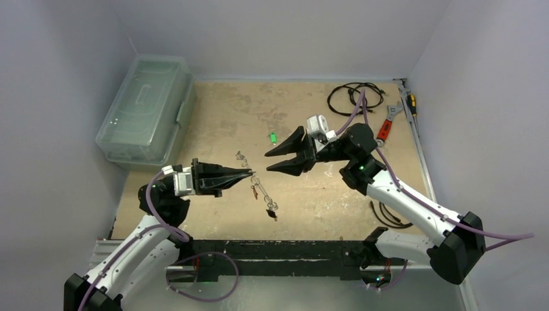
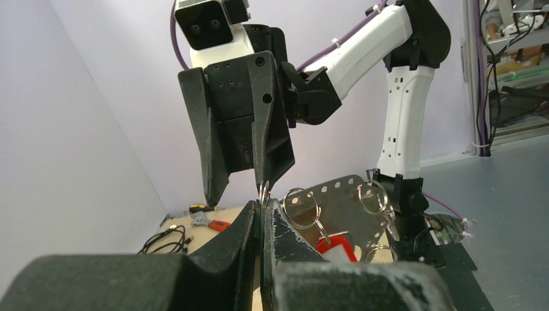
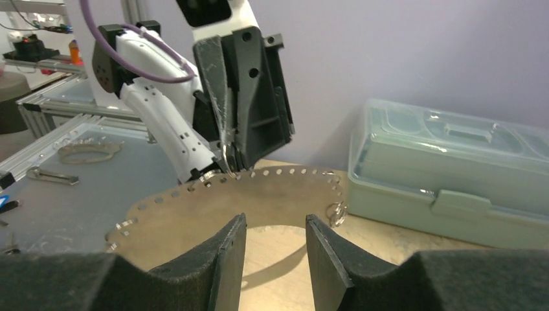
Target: Put the keys on the keyring
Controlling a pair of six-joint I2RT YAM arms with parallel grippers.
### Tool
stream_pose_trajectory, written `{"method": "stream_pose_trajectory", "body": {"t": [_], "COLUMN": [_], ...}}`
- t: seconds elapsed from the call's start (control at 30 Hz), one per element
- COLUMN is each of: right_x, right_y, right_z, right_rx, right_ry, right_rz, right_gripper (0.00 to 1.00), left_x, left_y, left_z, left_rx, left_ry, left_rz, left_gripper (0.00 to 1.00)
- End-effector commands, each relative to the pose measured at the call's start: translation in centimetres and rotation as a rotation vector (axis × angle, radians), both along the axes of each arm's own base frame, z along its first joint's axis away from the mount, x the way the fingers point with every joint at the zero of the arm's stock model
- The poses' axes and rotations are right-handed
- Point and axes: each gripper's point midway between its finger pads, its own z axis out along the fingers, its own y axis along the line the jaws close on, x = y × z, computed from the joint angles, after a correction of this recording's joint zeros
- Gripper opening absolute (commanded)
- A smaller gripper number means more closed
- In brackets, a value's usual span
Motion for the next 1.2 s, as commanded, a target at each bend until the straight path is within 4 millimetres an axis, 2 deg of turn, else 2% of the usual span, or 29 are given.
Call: {"method": "stream_pose_trajectory", "body": {"t": [0.0, 0.73, 1.17], "right_x": [-0.7, -2.3, -1.9], "right_y": [0.3, 1.8, 2.4], "right_z": [2.8, 3.4, 2.9], "right_rx": [0.046, 0.032, 0.018], "right_ry": [-0.069, -0.071, -0.060], "right_rz": [0.011, 0.068, 0.058], "right_gripper": [0.41, 0.37, 0.34], "left_x": [-1.0, 0.1, 0.5], "left_y": [0.5, 0.2, 0.1], "left_z": [1.9, 1.8, 1.5], "left_rx": [-0.077, -0.112, -0.111], "left_ry": [-0.056, -0.021, -0.008], "left_rz": [-0.014, -0.016, -0.011], "left_gripper": [0.00, 0.00, 0.00]}}
